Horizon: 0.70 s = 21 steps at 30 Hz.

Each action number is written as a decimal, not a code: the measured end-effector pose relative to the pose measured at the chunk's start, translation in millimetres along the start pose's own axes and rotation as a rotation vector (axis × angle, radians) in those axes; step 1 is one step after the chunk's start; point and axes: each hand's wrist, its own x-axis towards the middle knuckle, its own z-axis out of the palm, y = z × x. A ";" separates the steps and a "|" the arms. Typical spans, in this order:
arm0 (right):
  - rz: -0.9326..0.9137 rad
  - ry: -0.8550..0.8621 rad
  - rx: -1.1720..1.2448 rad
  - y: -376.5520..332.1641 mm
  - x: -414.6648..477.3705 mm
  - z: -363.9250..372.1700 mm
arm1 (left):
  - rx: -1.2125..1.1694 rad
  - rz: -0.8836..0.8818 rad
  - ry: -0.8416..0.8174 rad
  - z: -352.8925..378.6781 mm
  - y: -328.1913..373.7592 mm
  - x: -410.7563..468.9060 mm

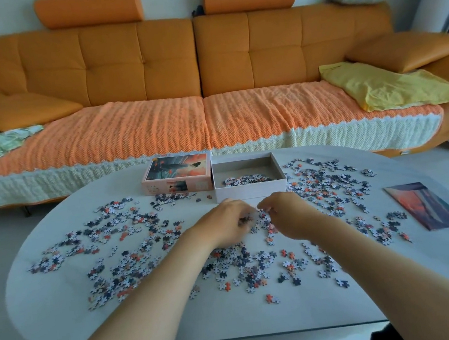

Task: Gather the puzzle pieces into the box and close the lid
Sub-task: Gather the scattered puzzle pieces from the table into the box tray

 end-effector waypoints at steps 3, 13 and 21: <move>-0.007 0.030 0.073 -0.1 -6.3 -6.0 | 0.040 -0.019 0.016 -7.6 0.4 -6.6; 0.008 -0.211 -0.042 -11.9 -10.1 3.0 | 0.064 -0.133 -0.001 0.6 -14.3 -19.9; 0.032 -0.214 -0.140 -17.9 -5.6 1.2 | 0.259 -0.277 -0.169 -17.4 -20.3 -31.0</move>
